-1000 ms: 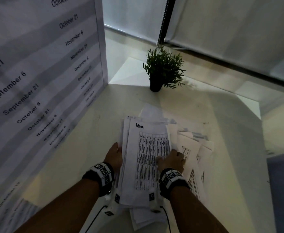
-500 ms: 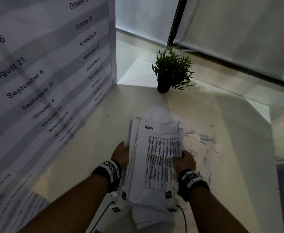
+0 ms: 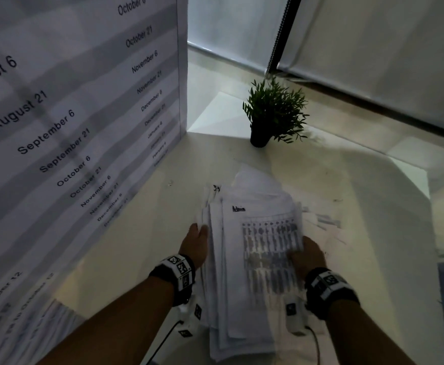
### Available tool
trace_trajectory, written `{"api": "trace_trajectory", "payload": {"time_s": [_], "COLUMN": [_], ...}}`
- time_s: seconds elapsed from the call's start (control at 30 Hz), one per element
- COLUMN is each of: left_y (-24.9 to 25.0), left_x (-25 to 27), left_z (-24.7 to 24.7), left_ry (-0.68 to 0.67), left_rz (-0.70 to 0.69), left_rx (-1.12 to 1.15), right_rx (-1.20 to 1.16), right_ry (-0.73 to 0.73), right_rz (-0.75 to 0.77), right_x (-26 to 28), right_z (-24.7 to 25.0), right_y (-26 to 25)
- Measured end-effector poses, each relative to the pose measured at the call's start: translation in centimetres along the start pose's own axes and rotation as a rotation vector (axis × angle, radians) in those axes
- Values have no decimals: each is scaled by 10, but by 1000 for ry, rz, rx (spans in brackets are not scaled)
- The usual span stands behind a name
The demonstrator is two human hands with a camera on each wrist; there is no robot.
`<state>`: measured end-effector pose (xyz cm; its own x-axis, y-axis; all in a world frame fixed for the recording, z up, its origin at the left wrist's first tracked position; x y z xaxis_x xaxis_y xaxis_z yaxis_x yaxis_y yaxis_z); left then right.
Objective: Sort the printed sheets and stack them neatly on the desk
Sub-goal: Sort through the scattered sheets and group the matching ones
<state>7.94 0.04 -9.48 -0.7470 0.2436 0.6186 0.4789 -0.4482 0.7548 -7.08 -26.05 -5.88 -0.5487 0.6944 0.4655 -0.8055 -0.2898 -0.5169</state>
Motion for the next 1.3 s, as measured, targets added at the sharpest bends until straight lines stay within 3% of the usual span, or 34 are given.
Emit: {"api": "trace_trajectory", "payload": {"time_s": [0.13,0.27,0.37,0.67,0.8,0.9,1.07,1.3], "left_y": [-1,-2,-1,10,15,16,14,24], "left_x": [1,-5,-6,-4,-4,-9,-22,-28], "left_z": [-10,-9,-6,-2,8,19,29,30], "left_ry": [-39,-50,-32,-11,104,190,297,305], "left_rz": [30,1,-16,-221,-193,-172,-133,-195], "left_rx": [-21,-115,-170,-173,-74,-77,-12,51], "right_rx": [-97,-196,-17,-204,-207,-132,3,38], "right_ry": [53,158,261,321,283,208,201,86], "right_rz": [-69,-149,-248,-17,-120,-60,-27,30], "right_x": [7,9,12,-17,-29,-34,-26,-15], "right_z": [-44,-43,-30,-7,3,-5,-8,-5], "right_y": [1,-2,3,-36,-29,-36,-36,2]}}
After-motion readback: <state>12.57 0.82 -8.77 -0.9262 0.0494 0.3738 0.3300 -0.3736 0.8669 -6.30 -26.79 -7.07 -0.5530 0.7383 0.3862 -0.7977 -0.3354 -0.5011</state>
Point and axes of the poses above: each hand's wrist, its own x-axis away from the middle knuckle, its own z-axis out of the back of the hand, y = z × x, the point moved 6 cm from there along -x, towards the middle knuckle, and after that the axes turned 3 degrees about x, right-handed, at the moved point
